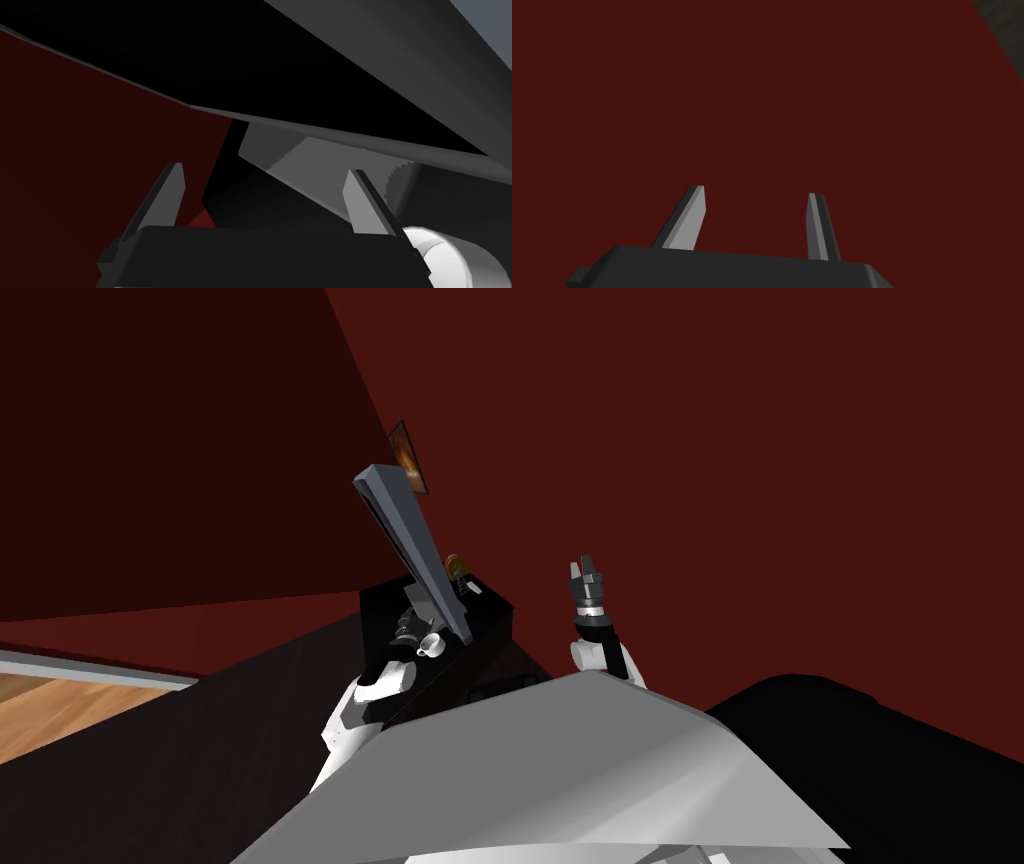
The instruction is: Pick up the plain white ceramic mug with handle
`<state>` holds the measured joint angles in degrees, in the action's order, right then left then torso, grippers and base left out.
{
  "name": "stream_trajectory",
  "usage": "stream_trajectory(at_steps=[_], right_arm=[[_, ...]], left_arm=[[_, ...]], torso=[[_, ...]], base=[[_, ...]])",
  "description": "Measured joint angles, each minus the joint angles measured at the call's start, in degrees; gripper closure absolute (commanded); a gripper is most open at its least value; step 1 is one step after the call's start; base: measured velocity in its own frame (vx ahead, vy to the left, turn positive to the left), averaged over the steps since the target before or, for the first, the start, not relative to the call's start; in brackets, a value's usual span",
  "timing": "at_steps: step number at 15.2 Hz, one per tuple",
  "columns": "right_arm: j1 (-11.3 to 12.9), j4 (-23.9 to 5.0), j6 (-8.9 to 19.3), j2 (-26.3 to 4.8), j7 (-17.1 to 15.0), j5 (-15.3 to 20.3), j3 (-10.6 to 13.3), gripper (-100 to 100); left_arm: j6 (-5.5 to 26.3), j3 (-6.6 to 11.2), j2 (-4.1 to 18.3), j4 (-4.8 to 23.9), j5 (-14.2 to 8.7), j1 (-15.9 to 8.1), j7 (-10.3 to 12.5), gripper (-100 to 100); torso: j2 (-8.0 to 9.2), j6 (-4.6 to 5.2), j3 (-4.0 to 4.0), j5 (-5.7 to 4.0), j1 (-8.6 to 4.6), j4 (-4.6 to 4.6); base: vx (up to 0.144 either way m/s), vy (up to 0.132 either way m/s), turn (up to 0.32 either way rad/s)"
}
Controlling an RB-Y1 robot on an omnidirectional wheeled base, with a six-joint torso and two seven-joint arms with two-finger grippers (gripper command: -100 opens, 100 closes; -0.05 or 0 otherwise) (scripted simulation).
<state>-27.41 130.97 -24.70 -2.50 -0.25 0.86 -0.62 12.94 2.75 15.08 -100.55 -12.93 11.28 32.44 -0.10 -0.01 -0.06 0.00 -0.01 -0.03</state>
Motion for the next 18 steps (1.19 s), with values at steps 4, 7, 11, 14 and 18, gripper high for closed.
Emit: stream_trajectory(at_steps=[4,7,11,14,18], right_arm=[[0.0,0.0,0.0,0.0,0.0,0.0,0.0,0],[0.0,0.0,0.0,0.0,0.0,0.0,0.0,0],[0.0,0.0,0.0,0.0,0.0,0.0,0.0,0],[0.0,0.0,0.0,0.0,0.0,0.0,0.0,0],[0.0,0.0,0.0,0.0,0.0,0.0,0.0,0]], left_arm=[[3.7,0.74,0.8,4.0,-0.8,-2.0,2.9,-100],[7.7,1.56,1.3,7.0,-1.4,-3.9,5.7,-100],[12.3,2.27,2.1,11.2,-2.4,-5.8,9.1,-100],[16.0,3.04,2.7,14.1,-3.1,-7.4,12.0,-100],[19.9,3.75,3.4,18.3,-4.1,-9.3,15.0,-100]], torso=[[0.01,0.02,0.01,0.0,0.0,0.01],[-0.01,0.02,0.0,0.0,-0.01,0.0],[0.0,0.01,0.0,0.0,0.0,0.0],[0.0,0.01,0.0,0.0,-0.01,0.0],[0.0,0.02,0.0,0.0,0.0,0.0]], base=[[0.015,-0.003,-0.048],[0.022,-0.005,-0.072],[0.019,-0.003,-0.046],[0.019,-0.004,-0.051],[0.02,-0.003,-0.058]])
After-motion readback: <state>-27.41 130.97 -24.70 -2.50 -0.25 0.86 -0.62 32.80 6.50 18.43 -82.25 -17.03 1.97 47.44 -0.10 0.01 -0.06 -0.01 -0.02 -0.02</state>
